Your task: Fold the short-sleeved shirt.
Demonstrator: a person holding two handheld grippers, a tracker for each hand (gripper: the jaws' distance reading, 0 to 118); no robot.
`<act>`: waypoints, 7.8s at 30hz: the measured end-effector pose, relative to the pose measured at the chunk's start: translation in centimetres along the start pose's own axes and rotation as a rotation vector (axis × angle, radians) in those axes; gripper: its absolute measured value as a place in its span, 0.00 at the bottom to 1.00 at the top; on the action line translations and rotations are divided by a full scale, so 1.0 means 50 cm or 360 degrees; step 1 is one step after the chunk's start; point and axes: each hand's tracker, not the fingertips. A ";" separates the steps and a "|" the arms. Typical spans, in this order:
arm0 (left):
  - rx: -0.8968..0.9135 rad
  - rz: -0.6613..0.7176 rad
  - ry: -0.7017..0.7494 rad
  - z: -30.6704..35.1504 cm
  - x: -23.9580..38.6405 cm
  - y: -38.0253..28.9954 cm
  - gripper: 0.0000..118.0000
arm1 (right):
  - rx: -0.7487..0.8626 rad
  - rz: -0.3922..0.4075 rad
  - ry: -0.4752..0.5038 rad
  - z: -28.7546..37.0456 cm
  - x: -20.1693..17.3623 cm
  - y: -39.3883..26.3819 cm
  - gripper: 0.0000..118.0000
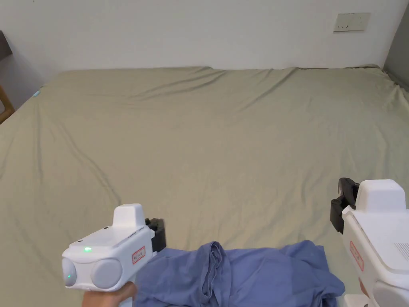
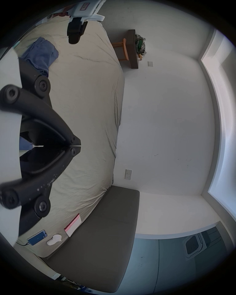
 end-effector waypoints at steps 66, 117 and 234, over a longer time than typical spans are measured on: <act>-0.0664 0.0758 -0.0566 -0.170 -0.217 -0.170 0.14 | -0.0149 0.0066 0.0036 -0.036 -0.030 -0.028 0.01; -0.0852 -0.0034 -0.0695 -0.151 0.315 -0.063 0.92 | -0.0121 -0.0035 -0.0043 0.005 0.077 -0.043 0.01; -0.0727 0.0684 -0.0493 -0.123 -0.070 -0.051 0.98 | -0.0899 -0.0024 0.0463 -0.143 -0.284 -0.327 0.01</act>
